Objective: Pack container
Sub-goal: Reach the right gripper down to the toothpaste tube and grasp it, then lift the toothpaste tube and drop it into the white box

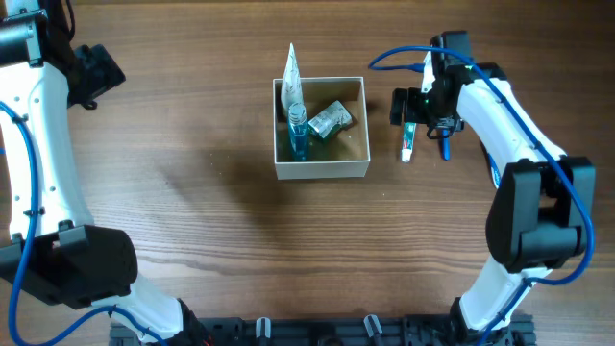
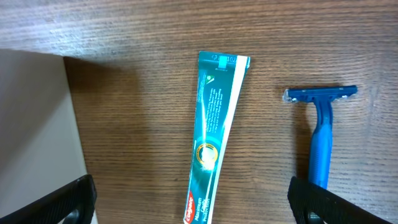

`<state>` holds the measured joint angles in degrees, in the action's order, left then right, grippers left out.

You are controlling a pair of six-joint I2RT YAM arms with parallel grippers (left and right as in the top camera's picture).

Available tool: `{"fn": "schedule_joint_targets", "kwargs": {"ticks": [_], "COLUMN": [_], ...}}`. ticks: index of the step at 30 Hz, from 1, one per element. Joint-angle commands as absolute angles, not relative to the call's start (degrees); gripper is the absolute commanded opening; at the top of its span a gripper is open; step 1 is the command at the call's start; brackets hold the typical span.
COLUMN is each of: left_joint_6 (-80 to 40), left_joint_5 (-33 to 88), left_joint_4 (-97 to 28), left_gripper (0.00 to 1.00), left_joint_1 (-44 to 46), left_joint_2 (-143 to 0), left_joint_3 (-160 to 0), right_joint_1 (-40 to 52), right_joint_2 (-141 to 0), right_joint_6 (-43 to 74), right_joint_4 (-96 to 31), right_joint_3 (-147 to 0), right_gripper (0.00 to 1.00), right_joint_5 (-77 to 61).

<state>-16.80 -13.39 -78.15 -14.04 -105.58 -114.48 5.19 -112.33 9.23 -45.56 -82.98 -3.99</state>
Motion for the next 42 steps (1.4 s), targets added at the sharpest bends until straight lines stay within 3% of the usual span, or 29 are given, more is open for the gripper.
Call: {"fn": "schedule_joint_targets", "kwargs": {"ticks": [1, 32, 33, 42], "left_joint_6": [-17.4, -17.4, -17.3, -17.4], "left_joint_5": [-12.9, -12.9, -12.9, -12.9], "left_joint_4": [-78.1, -78.0, -78.0, -78.0], "left_gripper": [1.0, 1.0, 1.0, 1.0], "left_joint_1": [-14.3, -14.3, -14.3, -14.3], "left_joint_2": [-105.8, -105.8, -105.8, -105.8], "left_joint_3": [-114.3, -114.3, -114.3, -114.3], "right_joint_1": [5.6, 6.6, 6.6, 6.6], "right_joint_2": [-115.7, -123.2, -123.2, -123.1], "right_joint_6": [9.4, 12.1, 12.1, 12.7], "right_joint_4": [-45.9, -47.2, -47.2, -47.2], "right_joint_3": [-83.9, -83.9, -83.9, -85.1], "right_gripper": [1.0, 0.99, 0.96, 0.33], "right_joint_5": [-2.3, 3.9, 3.8, -0.3]}}
